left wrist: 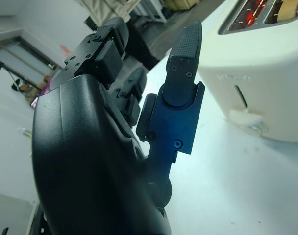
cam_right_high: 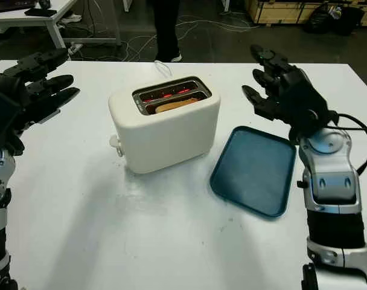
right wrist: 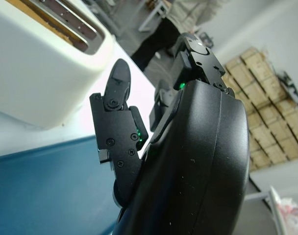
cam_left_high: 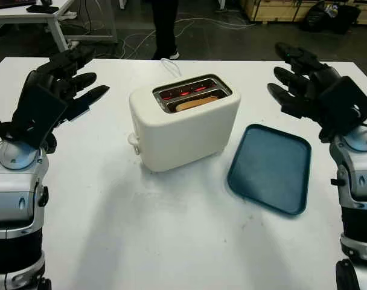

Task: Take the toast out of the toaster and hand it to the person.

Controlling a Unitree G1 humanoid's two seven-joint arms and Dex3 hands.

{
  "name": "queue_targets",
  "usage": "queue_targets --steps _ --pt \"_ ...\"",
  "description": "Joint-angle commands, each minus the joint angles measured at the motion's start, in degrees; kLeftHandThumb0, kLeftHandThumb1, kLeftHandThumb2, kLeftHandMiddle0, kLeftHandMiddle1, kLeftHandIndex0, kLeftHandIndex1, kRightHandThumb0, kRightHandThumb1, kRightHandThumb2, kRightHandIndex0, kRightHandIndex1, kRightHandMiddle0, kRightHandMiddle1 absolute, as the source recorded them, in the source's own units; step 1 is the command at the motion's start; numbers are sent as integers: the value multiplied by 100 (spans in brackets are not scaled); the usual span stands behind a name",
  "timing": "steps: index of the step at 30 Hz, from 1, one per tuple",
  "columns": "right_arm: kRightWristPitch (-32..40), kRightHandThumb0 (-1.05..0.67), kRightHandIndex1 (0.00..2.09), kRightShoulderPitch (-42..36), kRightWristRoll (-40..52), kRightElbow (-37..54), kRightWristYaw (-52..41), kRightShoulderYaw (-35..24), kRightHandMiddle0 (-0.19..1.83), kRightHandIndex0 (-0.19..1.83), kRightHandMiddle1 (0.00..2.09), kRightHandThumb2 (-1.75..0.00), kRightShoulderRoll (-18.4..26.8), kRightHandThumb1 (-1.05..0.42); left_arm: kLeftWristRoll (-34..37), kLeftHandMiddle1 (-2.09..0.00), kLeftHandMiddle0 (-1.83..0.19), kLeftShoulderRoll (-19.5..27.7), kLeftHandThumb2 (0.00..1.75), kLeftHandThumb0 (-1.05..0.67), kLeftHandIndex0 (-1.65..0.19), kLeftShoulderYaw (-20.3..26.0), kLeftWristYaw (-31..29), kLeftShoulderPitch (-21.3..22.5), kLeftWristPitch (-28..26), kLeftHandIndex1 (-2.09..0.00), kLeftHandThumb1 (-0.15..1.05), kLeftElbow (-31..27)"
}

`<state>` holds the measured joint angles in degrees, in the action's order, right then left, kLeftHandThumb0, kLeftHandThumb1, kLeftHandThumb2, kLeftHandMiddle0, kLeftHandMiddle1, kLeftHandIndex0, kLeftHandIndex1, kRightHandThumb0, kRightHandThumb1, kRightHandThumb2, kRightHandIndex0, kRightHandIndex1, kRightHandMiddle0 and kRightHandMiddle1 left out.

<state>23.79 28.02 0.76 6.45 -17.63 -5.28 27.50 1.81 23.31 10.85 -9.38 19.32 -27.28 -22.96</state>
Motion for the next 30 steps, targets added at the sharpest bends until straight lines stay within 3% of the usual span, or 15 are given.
queue_targets --steps 1,18,30 --pt "71 -9 1 105 -68 -43 -26 73 23 25 0 -49 43 -92 -62 -25 -50 -1 5 -49 -53 -20 52 15 -49 -4 92 -81" --pt "156 -4 1 231 -82 -43 -251 310 20 21 2 -54 70 -92 -263 -29 -51 -38 5 -49 -55 -177 37 30 162 -4 92 22" --pt "91 -20 5 334 43 -364 -394 385 25 31 2 -43 -58 -92 -288 -32 -47 -105 3 -51 -54 -325 58 187 229 -3 92 112"
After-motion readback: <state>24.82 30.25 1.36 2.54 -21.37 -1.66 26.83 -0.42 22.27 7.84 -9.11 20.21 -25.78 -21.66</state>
